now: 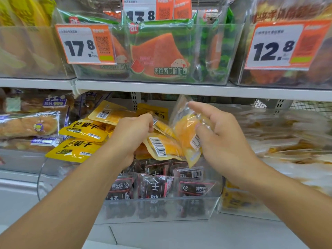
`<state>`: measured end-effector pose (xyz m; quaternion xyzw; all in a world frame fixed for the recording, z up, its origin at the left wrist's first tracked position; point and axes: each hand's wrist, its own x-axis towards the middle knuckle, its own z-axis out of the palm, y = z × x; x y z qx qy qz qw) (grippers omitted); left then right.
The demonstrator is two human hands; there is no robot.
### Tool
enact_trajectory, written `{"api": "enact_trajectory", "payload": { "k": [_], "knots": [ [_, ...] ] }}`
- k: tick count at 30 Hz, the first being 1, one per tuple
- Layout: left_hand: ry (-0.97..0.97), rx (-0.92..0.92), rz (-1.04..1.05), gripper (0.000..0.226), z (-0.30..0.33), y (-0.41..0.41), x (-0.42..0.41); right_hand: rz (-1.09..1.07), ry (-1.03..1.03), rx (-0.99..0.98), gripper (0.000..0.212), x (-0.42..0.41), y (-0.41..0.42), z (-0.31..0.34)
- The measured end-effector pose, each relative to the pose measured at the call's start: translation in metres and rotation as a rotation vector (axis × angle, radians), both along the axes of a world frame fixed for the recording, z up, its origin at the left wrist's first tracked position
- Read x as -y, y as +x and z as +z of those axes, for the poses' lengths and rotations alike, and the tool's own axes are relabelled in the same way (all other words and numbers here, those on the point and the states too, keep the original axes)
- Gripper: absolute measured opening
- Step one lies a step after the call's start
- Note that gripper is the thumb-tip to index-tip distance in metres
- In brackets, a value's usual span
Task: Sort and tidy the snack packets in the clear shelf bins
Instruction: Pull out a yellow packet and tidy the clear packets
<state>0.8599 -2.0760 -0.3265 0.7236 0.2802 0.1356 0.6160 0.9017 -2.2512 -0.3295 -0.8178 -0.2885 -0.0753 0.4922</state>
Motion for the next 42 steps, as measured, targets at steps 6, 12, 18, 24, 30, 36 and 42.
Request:
{"api": "enact_trajectory", "payload": {
  "k": [6,12,18,24,30,36,42],
  "knots": [
    [0.035,-0.023,0.016,0.032,-0.004,0.011,0.007,-0.042,-0.032,-0.362,0.063,0.009,-0.004,-0.006],
    [0.013,-0.087,0.032,0.02,0.005,0.012,0.01,0.006,-0.095,-0.367,0.072,0.014,-0.015,-0.005],
    [-0.095,-0.017,0.001,0.024,-0.001,0.008,0.011,0.016,-0.162,-0.371,0.031,0.004,-0.013,-0.009],
    [-0.233,0.144,-0.002,0.005,-0.003,-0.006,0.011,-0.076,0.291,-0.458,0.066,-0.004,-0.004,-0.016],
    [-0.436,0.35,0.11,0.041,0.004,-0.025,0.005,-0.079,0.403,-0.499,0.078,0.004,-0.012,-0.008],
    [-0.42,0.401,-0.164,0.079,0.008,-0.041,0.033,0.123,0.624,-0.87,0.041,0.005,-0.024,0.004],
    [-0.421,0.423,-0.337,0.025,0.009,-0.056,0.044,0.207,0.683,-1.037,0.037,0.024,-0.019,0.015]
  ]
}}
